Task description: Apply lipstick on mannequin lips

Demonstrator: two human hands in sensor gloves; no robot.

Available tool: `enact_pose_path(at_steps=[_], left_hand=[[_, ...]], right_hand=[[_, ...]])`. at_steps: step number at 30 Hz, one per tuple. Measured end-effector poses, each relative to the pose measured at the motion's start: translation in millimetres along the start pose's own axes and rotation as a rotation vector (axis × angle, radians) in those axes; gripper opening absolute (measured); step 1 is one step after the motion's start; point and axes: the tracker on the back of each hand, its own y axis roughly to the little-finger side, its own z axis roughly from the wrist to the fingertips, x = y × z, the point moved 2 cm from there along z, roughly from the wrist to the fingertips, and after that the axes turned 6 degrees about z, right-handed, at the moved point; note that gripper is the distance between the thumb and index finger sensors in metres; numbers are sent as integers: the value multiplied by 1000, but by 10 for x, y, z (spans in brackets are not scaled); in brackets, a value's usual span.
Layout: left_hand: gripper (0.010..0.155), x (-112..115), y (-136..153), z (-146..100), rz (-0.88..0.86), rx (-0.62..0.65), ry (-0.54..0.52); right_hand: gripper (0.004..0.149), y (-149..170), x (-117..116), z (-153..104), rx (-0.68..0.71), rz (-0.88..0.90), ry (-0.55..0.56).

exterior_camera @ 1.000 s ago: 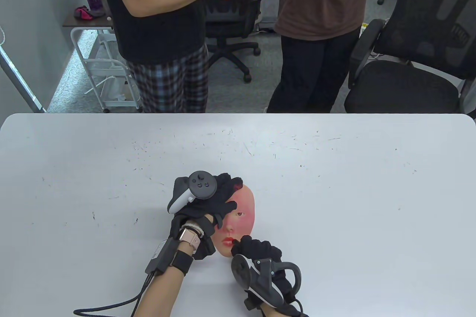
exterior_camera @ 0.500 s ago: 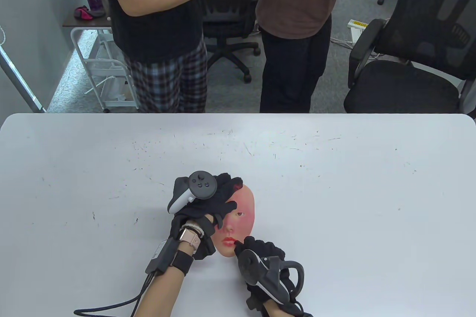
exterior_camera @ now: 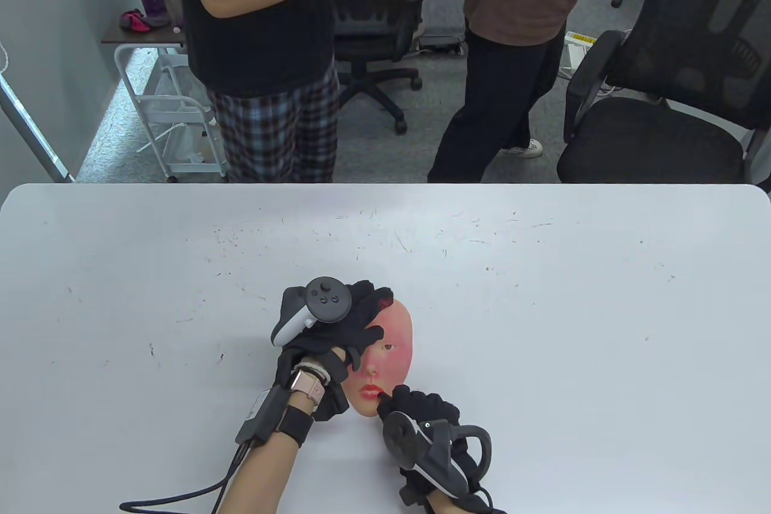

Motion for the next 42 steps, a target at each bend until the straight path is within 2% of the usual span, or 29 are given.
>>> enact_pose_path(at_steps=[4, 11, 18, 24, 28, 35, 40, 42], left_hand=[[70, 0, -1, -1, 1, -1, -1], [70, 0, 0, -1, 1, -1, 0], [70, 0, 1, -2, 1, 0, 2], [70, 0, 1, -3, 3, -1, 0], [70, 1, 2, -2, 1, 0, 3], [70, 1, 3, -2, 0, -1, 4], [70, 2, 3, -2, 2, -1, 3], [70, 2, 5, -2, 0, -1, 4]], right_hand=[[51, -96, -14, 4, 16, -49, 12], [51, -44, -25, -28, -7, -126, 19], [51, -135, -34, -15, 39, -86, 26], [51, -29, -20, -6, -16, -110, 25], [51, -39, -23, -11, 7, -73, 49], [51, 62, -42, 16, -57, -77, 1], [52, 1, -32, 23, -15, 12, 35], [51, 8, -18, 23, -32, -26, 42]])
